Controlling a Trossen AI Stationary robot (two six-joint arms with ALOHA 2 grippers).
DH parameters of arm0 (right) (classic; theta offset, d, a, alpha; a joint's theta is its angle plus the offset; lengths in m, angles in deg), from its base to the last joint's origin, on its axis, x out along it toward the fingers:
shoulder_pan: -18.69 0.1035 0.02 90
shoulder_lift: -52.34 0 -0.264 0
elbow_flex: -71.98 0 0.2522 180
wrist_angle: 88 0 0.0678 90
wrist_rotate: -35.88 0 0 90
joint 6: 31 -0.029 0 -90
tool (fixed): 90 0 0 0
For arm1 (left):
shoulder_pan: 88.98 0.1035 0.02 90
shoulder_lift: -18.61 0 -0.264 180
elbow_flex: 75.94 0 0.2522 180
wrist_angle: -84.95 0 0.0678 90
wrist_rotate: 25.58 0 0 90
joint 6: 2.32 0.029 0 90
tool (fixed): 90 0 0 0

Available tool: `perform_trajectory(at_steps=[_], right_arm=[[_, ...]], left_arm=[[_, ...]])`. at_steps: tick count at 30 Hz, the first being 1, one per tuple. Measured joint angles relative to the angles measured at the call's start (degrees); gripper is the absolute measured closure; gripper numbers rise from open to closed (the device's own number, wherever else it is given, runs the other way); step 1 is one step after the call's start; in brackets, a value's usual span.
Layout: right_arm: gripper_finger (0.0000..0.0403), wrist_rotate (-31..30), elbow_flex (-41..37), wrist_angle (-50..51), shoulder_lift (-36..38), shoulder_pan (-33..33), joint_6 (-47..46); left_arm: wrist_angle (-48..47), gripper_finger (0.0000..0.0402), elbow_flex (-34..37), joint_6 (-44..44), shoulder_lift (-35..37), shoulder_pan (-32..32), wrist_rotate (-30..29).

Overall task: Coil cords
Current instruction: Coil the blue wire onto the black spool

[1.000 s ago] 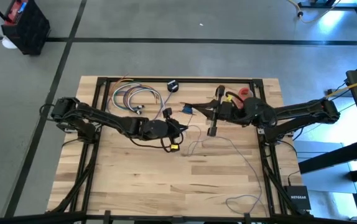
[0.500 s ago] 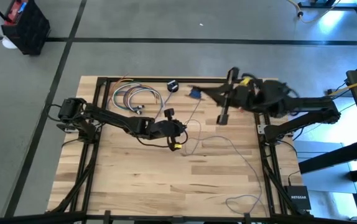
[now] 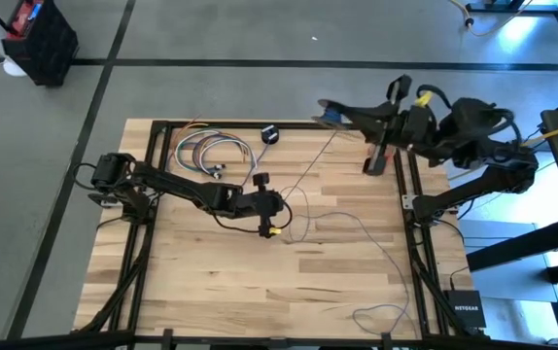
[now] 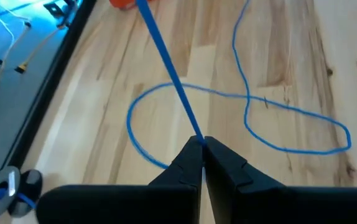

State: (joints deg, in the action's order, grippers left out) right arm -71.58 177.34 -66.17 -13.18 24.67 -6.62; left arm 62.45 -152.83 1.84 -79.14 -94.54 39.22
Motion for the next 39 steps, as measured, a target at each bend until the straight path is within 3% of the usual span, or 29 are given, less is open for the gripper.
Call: perform_trajectory(at_steps=[4,12,17,20,30,35,39], right_arm=[[0.0398,0.0,0.7,-1.9,0.4,0.0,-0.1],[0.0398,0.1,0.5,0.0,-0.1,0.0,-0.1],[0.0398,0.0,0.5,1.8,-0.1,0.0,-0.1],[0.0398,0.0,0.5,2.7,-0.2,0.0,-0.1],[0.0398,0.0,0.4,5.5,-0.2,0.0,-0.3],[0.0398,0.1,0.3,6.4,-0.8,0.0,-0.4],[0.0398,2.0,0.3,9.9,-1.4,0.0,-2.5]], left_arm=[[-1.9,0.0363,0.4,-1.9,-1.0,0.0,0.7],[-6.6,0.026,0.2,-3.1,-3.4,1.3,0.4],[-19.9,0.0239,-3.0,-6.2,0.0,-0.1,0.4],[-21.4,0.024,-4.2,-7.5,3.1,-1.9,0.4],[-0.3,0.0256,-4.4,5.7,8.3,-7.4,0.4],[18.8,0.0258,-4.0,9.8,7.2,-6.1,0.4],[23.8,0.0259,-3.8,8.2,5.3,-3.8,2.0]])
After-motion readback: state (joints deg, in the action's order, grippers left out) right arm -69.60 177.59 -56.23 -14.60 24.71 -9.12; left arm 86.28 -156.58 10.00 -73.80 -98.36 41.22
